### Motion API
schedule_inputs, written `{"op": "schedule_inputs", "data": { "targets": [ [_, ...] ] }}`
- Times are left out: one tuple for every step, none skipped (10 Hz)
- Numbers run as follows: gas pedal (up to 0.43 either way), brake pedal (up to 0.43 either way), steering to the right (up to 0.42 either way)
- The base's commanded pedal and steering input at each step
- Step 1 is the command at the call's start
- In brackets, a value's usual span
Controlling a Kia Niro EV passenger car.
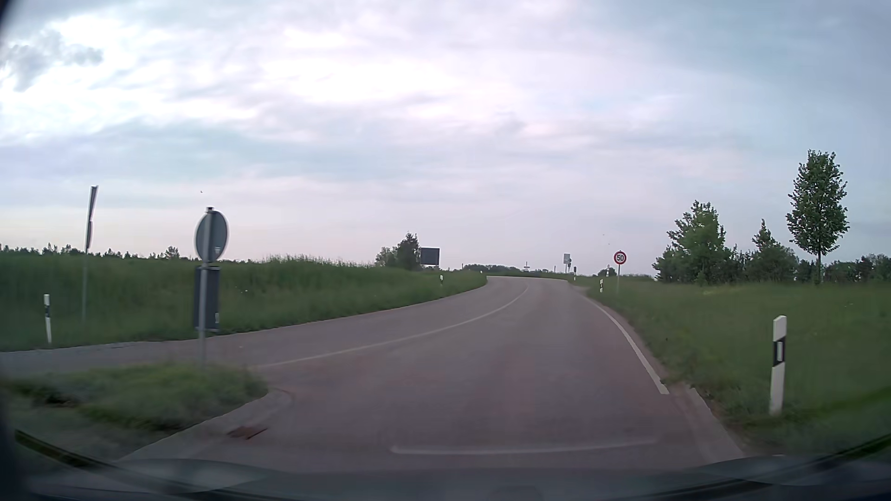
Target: Follow the waypoints while adhering to traffic rules and regulations
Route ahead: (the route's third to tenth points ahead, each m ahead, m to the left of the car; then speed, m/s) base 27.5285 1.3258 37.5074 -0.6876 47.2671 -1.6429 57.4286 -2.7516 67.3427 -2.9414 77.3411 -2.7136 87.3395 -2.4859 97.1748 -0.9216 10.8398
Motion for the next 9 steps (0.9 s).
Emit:
{"op": "schedule_inputs", "data": {
  "targets": [
    [0.177,0.0,0.083],
    [0.177,0.0,0.083],
    [0.177,0.0,0.082],
    [0.177,0.0,0.079],
    [0.177,0.0,0.072],
    [0.177,0.0,0.058],
    [0.177,0.0,0.054],
    [0.177,0.0,0.049],
    [0.177,0.0,0.046]
  ]
}}
